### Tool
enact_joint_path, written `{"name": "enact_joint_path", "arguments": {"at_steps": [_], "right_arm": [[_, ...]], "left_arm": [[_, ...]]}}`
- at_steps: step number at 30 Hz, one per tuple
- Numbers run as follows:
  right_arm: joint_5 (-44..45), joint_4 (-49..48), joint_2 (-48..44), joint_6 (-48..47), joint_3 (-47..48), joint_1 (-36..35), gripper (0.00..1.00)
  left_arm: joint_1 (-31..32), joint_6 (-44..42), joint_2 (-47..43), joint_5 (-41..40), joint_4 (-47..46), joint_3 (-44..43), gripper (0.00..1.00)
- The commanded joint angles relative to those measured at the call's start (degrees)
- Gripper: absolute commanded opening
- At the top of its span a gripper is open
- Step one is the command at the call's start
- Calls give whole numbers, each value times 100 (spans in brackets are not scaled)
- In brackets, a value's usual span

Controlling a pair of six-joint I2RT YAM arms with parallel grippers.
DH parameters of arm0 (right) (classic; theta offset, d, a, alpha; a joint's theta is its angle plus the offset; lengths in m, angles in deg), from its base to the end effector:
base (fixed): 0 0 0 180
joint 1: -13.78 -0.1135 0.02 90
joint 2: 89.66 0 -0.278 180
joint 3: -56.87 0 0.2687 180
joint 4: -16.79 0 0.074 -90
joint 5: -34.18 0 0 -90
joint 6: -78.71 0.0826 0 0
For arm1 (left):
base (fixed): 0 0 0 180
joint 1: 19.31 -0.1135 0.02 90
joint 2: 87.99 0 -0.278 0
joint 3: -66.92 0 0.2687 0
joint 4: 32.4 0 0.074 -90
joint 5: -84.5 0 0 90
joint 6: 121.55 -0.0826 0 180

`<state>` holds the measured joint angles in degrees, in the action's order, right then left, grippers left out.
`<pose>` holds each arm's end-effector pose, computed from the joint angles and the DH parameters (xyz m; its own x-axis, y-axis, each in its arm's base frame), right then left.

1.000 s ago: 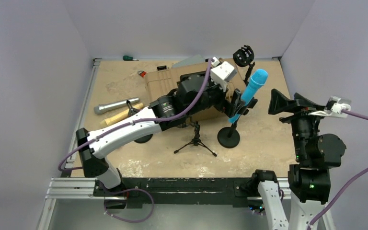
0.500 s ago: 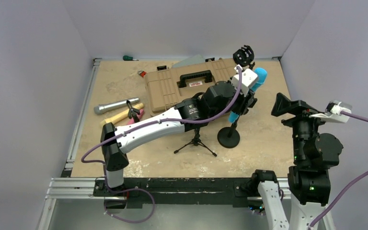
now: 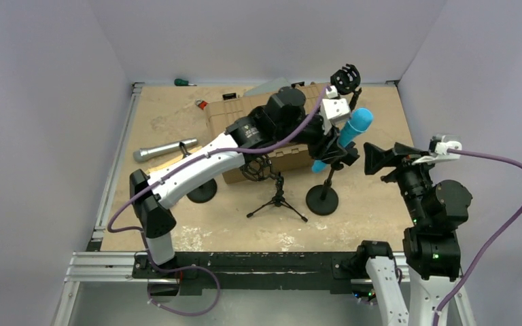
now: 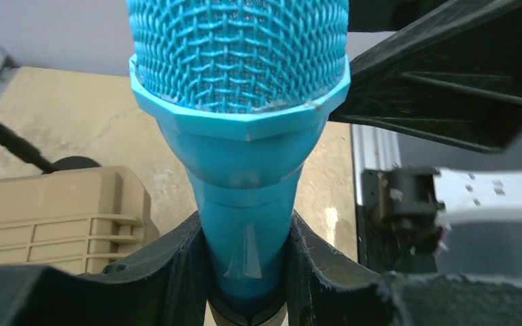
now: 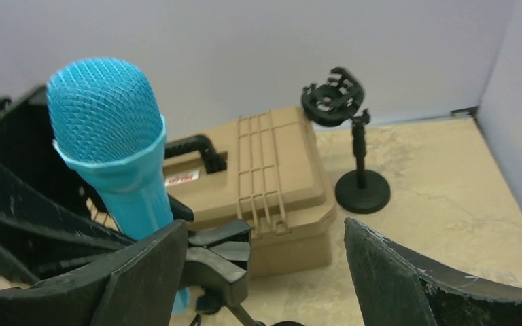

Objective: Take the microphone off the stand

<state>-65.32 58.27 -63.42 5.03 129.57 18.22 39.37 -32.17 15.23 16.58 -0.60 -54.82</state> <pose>0.1113 0.0050 0.4447 0.0585 0.2734 -0.9601 -0.1084 0.9578 0.2662 0.2255 -0.4304 0.4349 -0.1088 0.1981 -0.9741 0.9830 0.1670 -0.0758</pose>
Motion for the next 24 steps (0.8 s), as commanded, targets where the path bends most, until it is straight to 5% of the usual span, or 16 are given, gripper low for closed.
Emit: {"name": "enact_joint_path", "arguments": {"at_steps": [1, 8, 24], "right_arm": [[-1204, -133, 127, -401, -185, -77, 84], [-2545, -269, 427, -943, -2, -482, 87], [-3769, -474, 1059, -937, -761, -1033, 88]], "left_arm": [[-620, -620, -383, 2735, 292, -204, 0], [-1133, -996, 3, 4802, 1136, -777, 0], [-1314, -1274, 76, 5189, 1126, -759, 0]]}}
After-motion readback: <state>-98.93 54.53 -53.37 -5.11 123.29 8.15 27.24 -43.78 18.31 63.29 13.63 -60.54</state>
